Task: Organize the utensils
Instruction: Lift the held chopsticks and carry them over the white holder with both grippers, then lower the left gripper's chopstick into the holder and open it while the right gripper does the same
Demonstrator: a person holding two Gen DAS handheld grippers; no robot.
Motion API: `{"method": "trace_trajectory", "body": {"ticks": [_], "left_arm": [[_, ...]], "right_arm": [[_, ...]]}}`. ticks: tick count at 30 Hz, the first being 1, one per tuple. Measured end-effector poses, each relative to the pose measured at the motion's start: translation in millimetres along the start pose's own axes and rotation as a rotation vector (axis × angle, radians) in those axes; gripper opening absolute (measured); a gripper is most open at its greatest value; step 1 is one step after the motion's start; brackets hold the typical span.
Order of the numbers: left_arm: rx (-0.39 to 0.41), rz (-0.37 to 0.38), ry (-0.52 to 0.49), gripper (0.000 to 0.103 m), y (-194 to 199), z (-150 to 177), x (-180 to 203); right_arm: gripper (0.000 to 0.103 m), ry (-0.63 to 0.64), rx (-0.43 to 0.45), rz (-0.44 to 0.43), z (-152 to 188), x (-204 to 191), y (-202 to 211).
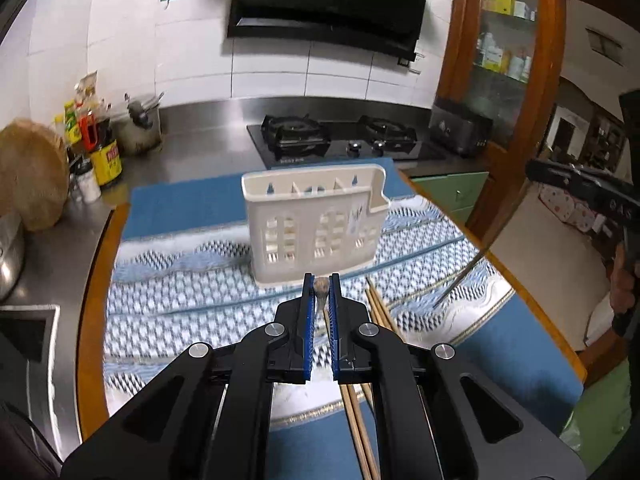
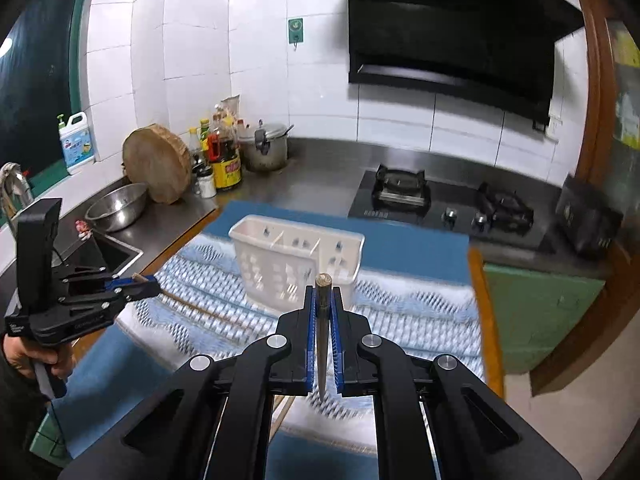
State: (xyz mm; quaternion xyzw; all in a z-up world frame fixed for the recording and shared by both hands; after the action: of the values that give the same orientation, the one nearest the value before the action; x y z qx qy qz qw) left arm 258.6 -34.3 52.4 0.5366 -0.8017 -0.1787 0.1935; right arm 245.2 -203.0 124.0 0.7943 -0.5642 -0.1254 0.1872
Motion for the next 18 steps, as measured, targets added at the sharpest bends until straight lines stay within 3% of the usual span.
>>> {"method": "trace_trajectory", "body": {"ticks": [4, 10, 18], "left_arm": [[0.028, 0.014, -0.006, 0.005, 2.6, -29.9, 0.5], [0.132, 0.021, -0.019, 0.005, 23.6, -95.2, -1.1], [0.284, -0.014, -0.032, 0.005, 36.4, -177.3, -6.1]], "right_arm": [[0.007, 0.034, 0.021, 0.021, -32.2, 0.7, -16.1], [0.007, 0.04, 0.092, 0.039, -82.2, 7.5, -32.1], [0.007, 0.005, 0.124, 0.05, -110.6, 16.1, -64.8]]}}
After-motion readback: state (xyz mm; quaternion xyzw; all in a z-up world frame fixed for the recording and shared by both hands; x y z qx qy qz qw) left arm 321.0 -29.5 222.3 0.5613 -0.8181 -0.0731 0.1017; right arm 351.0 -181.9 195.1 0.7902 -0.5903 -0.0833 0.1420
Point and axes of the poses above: each gripper's, at about its wrist camera, not at the fingertips, and y roughly against the way its jaws point, x to its right, z to its underside, the point moved 9 cm from there along -y, roughly the way its jaws point, and after that the axes turned 7 degrees about x, right-handed, at the moved point
